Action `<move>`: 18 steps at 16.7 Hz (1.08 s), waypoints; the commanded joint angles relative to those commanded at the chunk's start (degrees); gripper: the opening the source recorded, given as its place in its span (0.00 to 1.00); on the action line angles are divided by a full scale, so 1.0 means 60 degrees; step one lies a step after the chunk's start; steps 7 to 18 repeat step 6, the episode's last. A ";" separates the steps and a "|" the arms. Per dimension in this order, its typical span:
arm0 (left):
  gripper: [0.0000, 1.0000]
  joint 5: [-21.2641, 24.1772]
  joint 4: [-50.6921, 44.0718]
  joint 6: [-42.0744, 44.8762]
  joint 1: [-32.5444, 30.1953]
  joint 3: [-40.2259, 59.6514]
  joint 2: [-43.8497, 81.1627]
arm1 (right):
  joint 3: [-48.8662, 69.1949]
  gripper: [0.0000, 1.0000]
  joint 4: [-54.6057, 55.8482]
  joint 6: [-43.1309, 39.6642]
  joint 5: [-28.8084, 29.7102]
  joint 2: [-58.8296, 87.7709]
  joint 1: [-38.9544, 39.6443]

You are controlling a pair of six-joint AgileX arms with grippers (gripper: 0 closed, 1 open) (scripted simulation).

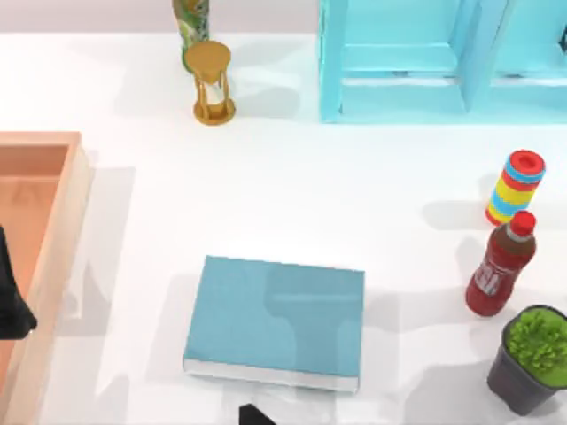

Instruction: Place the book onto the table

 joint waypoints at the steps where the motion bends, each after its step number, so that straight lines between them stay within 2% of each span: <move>1: 1.00 0.0000 0.0000 0.0000 0.0000 0.0000 0.0000 | 0.0084 1.00 -0.0515 0.0347 0.0194 -0.0051 0.0052; 5: 1.00 0.0000 0.0000 0.0000 0.0000 0.0000 0.0000 | 0.0268 1.00 -0.1567 0.1049 0.0677 -0.0175 0.0019; 18: 1.00 0.0000 0.0000 0.0000 0.0000 0.0000 0.0000 | 0.0271 1.00 -0.1588 0.1064 0.0688 -0.0179 0.0019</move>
